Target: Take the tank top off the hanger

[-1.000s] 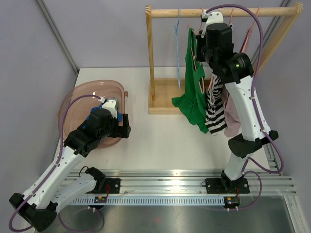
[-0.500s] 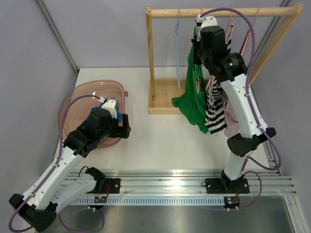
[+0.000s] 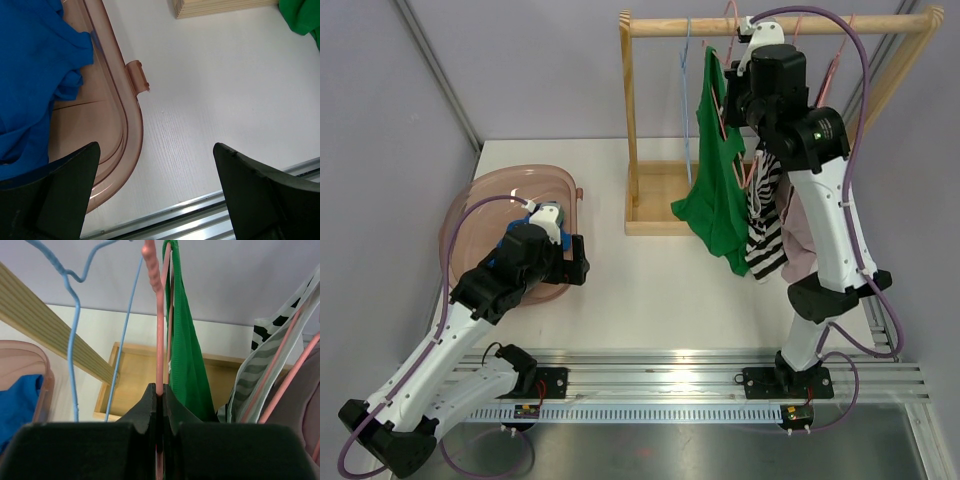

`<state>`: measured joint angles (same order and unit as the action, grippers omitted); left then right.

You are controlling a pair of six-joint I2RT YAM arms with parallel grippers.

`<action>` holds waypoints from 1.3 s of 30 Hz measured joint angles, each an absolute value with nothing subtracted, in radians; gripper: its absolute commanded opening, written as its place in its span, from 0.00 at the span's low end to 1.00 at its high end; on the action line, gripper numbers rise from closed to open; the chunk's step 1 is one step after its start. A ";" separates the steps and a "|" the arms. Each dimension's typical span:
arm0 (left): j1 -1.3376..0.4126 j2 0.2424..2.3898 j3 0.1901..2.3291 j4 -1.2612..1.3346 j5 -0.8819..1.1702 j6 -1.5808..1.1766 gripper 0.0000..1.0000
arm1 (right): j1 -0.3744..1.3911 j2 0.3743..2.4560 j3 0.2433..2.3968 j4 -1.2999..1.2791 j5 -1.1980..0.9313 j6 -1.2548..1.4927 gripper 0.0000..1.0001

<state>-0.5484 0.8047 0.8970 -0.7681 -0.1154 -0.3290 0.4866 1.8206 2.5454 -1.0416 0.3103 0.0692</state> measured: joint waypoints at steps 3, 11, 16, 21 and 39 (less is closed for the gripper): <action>-0.548 0.804 0.897 -0.768 -0.116 -0.329 0.99 | 0.487 1.794 2.545 -1.044 0.282 0.089 0.00; -0.548 0.746 0.897 -0.762 -0.116 -0.330 0.99 | 0.487 1.531 2.299 -1.010 0.162 0.187 0.00; -0.548 0.715 0.907 -0.761 -0.111 -0.334 0.99 | 0.487 1.322 2.060 -0.986 0.091 0.248 0.00; -0.585 0.720 1.001 -0.757 -0.101 -0.349 0.99 | 0.487 1.133 1.813 -0.992 -0.047 0.274 0.00; -1.293 1.098 1.493 -0.607 -0.521 -0.246 0.95 | 0.486 0.819 1.628 -1.172 -0.583 0.238 0.00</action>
